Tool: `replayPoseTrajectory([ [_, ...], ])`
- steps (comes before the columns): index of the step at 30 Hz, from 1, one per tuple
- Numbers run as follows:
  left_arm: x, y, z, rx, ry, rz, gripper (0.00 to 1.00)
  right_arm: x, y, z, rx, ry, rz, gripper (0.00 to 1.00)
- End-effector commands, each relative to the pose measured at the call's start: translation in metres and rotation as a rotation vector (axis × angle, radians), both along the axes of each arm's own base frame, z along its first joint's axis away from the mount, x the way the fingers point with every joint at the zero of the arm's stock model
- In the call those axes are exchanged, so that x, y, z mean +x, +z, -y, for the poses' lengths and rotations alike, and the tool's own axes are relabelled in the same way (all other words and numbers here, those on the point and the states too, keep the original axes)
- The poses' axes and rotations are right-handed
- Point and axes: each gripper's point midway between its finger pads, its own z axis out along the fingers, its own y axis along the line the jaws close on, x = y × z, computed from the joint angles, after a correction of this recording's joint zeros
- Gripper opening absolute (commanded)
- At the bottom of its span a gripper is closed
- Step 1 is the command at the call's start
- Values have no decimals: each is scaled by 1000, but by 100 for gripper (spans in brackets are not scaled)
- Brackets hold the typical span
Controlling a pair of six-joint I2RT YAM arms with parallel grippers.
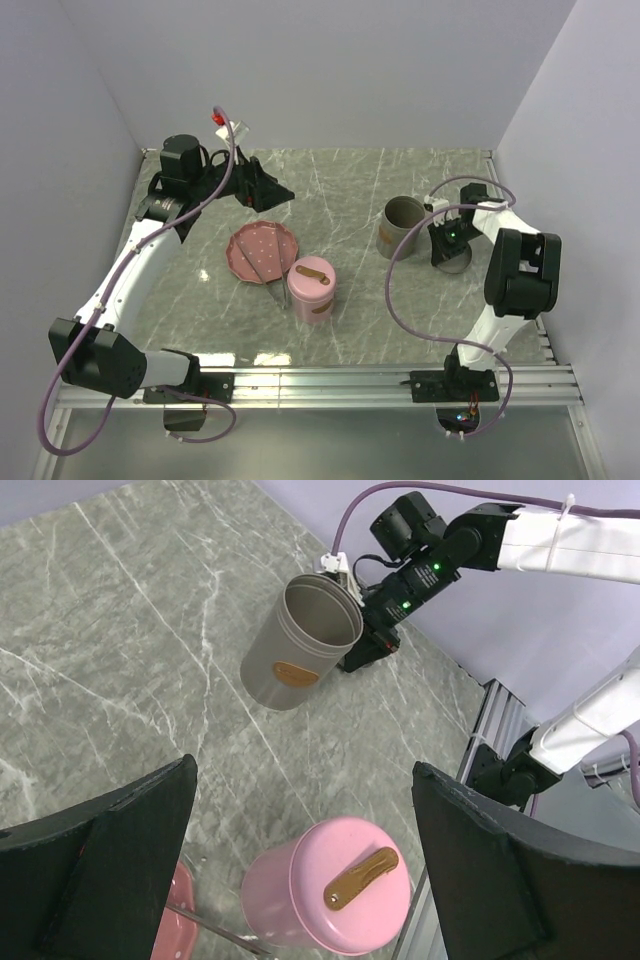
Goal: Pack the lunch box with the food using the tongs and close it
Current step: Pick up the lid of the lunch box with the right arm, then pass the lid of the lunch box from the right arm to the left
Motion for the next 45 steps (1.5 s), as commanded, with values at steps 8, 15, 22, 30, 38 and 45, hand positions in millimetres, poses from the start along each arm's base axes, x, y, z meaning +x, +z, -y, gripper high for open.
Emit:
replayPoseTrajectory([
  [8,-9,12,0,24,-32,71,93,-28,64,0,-39,96,113,0],
  [15,-19,17,-2,77,-84,183,94,-44,141,-44,162,195,193,0],
  [22,-14,17,-4,127,-48,152,91,-81,176,-92,28,520,390,0],
  [30,-15,-20,24,335,-108,-15,89,-126,163,-138,-217,964,554,0],
  [38,-51,-45,68,461,-229,-6,90,-150,152,-155,-327,1160,490,0],
  [45,-71,-78,99,574,-283,-64,87,-161,154,-176,-311,1209,433,0],
])
